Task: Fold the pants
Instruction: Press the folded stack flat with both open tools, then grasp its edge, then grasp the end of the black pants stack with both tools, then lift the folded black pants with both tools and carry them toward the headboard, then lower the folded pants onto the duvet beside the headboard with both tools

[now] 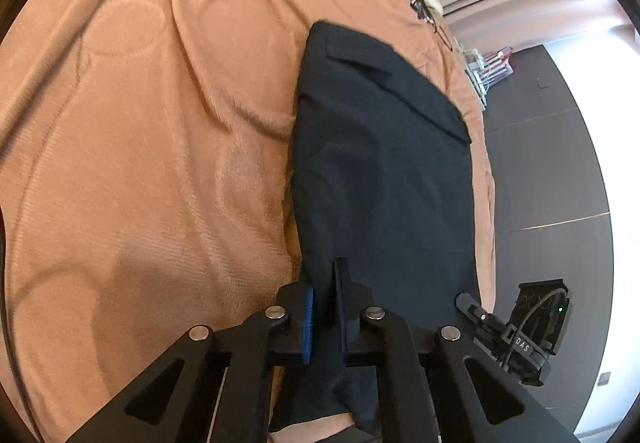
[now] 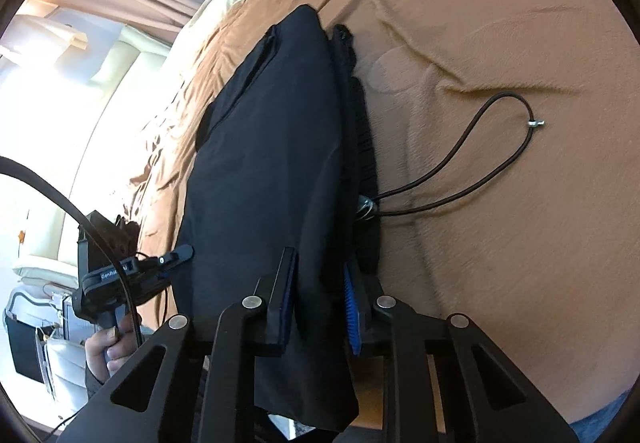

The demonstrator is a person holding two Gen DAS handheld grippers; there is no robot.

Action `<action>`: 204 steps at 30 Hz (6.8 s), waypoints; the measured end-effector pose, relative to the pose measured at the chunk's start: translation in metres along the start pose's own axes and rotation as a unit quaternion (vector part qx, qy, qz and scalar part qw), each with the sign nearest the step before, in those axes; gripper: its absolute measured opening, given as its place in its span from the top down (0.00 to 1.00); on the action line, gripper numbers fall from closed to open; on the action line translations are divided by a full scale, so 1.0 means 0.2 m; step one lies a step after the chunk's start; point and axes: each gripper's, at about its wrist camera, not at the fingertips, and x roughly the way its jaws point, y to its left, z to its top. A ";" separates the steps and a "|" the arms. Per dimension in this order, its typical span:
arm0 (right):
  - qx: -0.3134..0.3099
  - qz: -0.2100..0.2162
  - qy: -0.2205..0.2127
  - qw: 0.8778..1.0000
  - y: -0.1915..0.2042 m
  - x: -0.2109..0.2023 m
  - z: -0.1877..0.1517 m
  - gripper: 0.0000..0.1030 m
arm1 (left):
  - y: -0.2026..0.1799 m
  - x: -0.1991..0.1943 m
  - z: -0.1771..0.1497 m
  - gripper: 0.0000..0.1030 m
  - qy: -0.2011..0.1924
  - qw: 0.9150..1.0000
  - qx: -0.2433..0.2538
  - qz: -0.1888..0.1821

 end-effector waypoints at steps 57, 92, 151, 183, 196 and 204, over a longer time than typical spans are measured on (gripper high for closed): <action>0.027 0.064 0.063 0.996 -0.02 0.57 0.60 0.68 | 0.18 0.02 0.49 0.65 0.013 1.000 0.012 0.003; -0.182 0.148 -0.047 0.971 0.85 0.43 0.34 0.83 | 0.02 -1.15 0.24 0.88 -0.194 0.975 0.089 -0.056; -0.370 0.288 0.100 0.878 2.91 2.24 0.16 0.83 | 1.62 -3.35 0.52 0.90 -0.419 0.896 -0.029 0.146; -0.339 0.262 0.082 0.900 2.73 2.75 0.29 0.42 | 2.16 -3.06 0.74 0.58 -0.330 0.903 -0.109 0.253; -0.456 0.241 0.070 0.854 3.05 2.81 0.28 0.56 | 2.00 -2.90 0.51 0.58 -0.343 0.902 -0.100 0.242; -0.481 0.218 0.076 0.846 3.14 3.02 0.27 0.58 | 2.02 -2.77 0.51 0.58 -0.333 0.907 -0.102 0.234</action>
